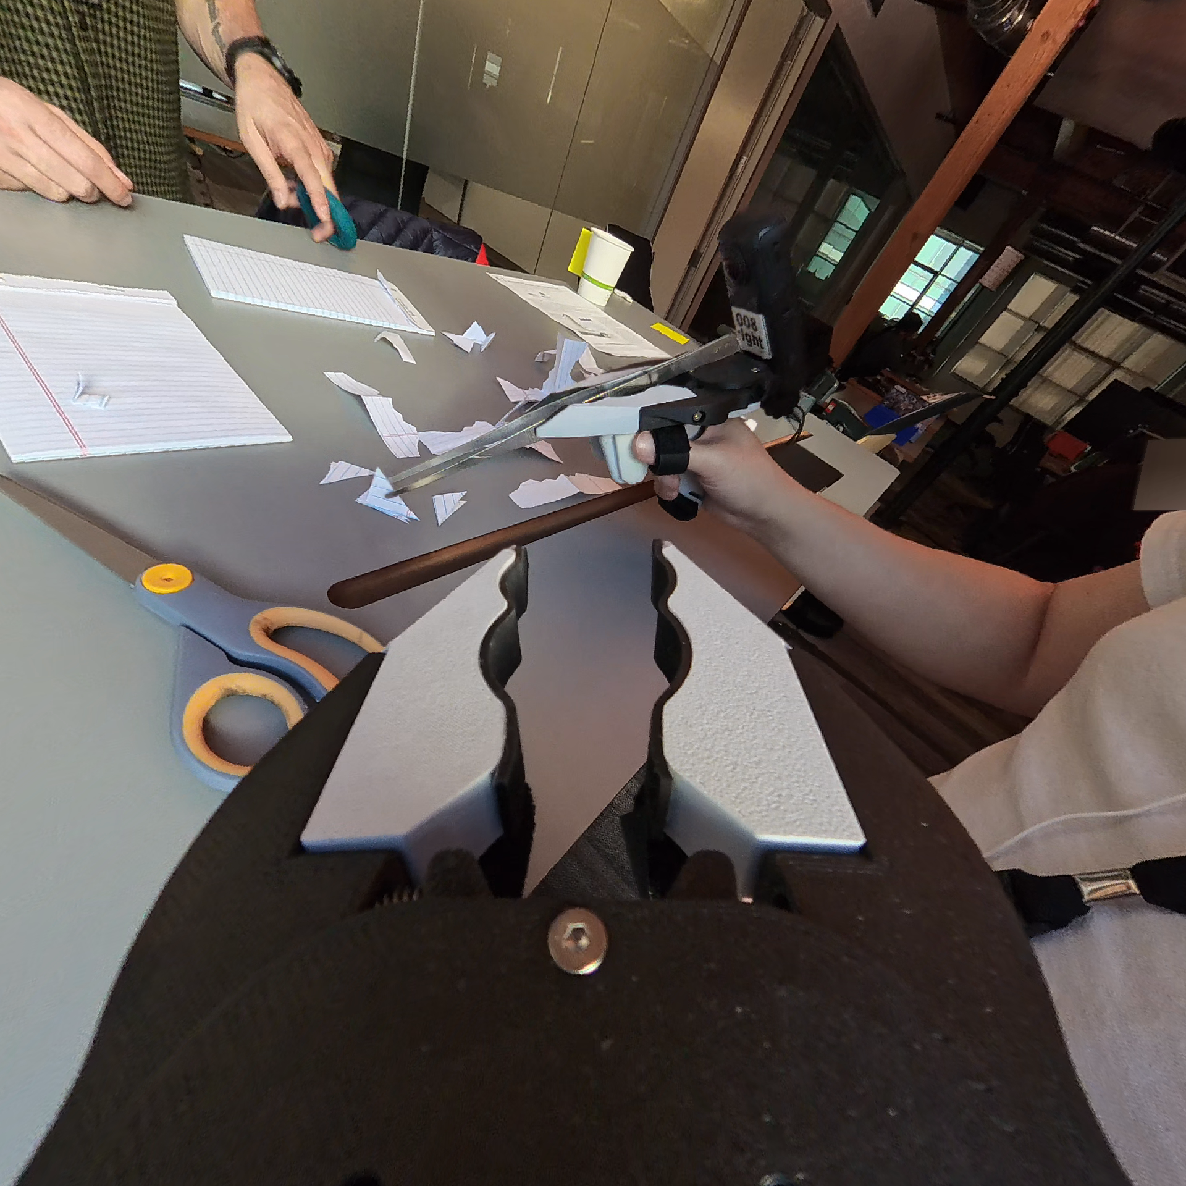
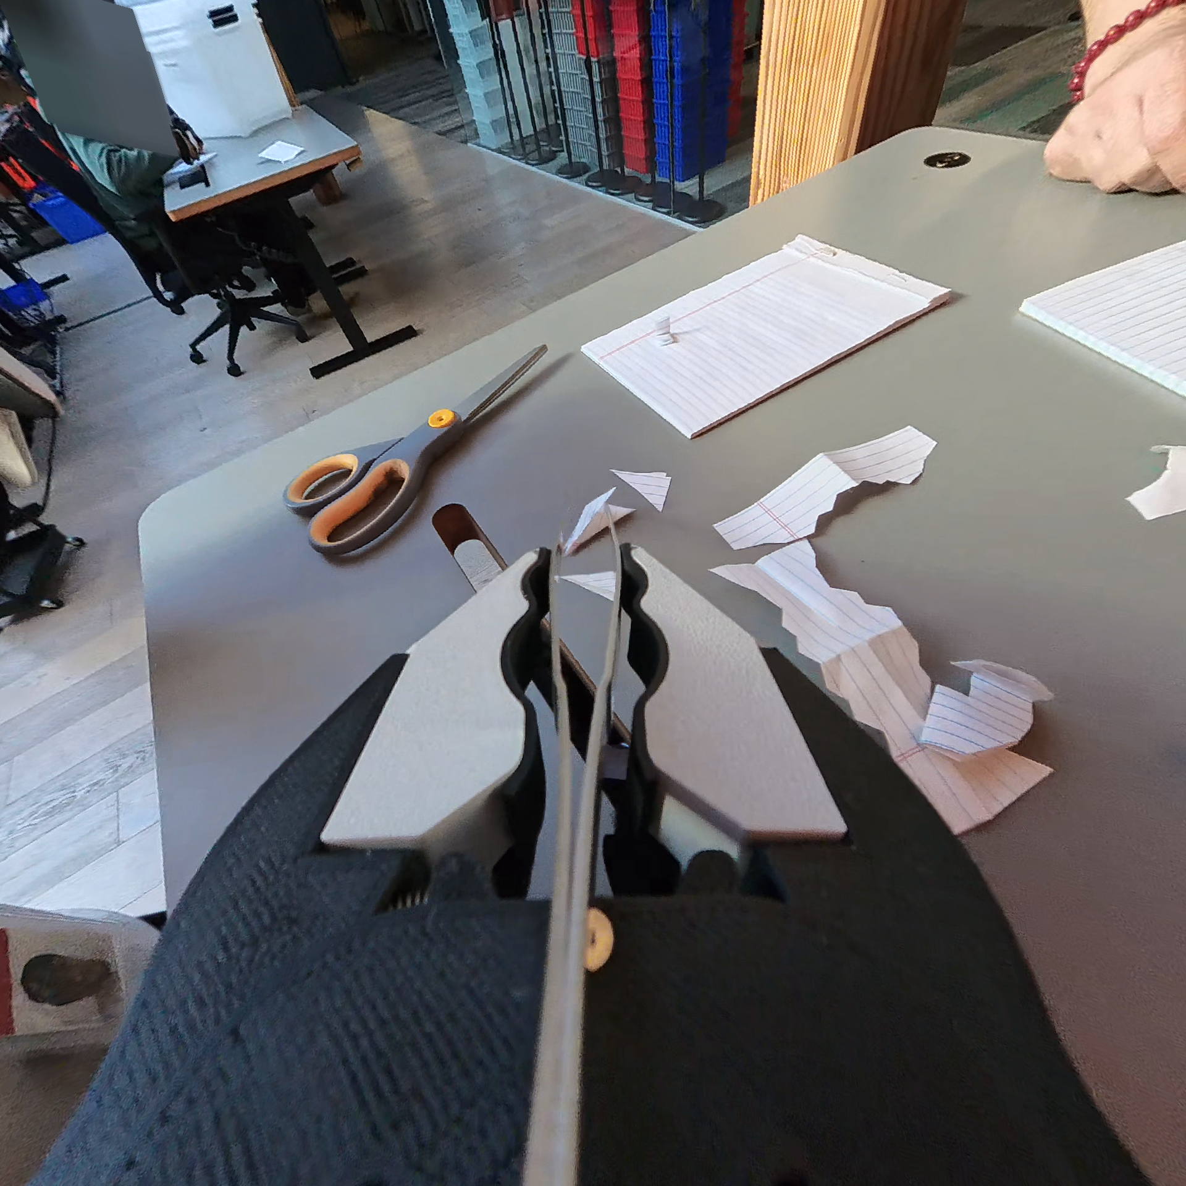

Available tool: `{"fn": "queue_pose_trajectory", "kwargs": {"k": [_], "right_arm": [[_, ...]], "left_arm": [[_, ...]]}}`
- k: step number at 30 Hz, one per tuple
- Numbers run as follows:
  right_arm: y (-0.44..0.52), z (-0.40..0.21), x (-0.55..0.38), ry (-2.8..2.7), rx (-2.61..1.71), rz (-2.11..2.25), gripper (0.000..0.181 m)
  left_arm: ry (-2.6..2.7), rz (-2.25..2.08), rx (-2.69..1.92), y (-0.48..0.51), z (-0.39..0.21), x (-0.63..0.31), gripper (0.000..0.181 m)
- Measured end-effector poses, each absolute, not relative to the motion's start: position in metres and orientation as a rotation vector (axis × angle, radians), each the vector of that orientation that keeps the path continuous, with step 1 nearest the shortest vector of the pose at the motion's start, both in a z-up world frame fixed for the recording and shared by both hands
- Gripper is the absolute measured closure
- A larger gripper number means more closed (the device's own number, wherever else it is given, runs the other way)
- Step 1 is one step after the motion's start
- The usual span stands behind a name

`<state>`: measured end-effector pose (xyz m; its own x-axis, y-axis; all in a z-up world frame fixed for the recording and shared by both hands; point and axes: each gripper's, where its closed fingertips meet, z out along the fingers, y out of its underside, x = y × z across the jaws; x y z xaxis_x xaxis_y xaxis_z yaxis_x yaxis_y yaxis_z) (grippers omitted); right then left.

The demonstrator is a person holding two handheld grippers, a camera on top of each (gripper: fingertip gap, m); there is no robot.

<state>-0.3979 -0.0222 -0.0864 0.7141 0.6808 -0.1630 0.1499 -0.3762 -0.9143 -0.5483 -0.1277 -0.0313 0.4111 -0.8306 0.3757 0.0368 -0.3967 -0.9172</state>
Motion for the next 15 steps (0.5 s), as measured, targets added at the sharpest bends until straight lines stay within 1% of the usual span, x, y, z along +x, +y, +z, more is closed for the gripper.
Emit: {"fn": "queue_pose_trajectory", "kwargs": {"k": [6, 11, 15], "right_arm": [[-0.021, -0.091, -0.404, -0.667, -1.903, 0.657, 0.168], [-0.025, -0.074, -0.406, -0.623, -1.840, 0.757, 0.171], [-0.023, -0.069, -0.403, -0.635, -1.832, 0.747, 0.171]], "left_arm": [[0.679, -1.120, -1.713, -0.125, -0.032, -0.555, 0.145], [0.646, -1.098, -1.702, -0.122, -0.031, -0.564, 0.145], [0.632, -1.110, -1.704, -0.119, -0.031, -0.566, 0.145]]}}
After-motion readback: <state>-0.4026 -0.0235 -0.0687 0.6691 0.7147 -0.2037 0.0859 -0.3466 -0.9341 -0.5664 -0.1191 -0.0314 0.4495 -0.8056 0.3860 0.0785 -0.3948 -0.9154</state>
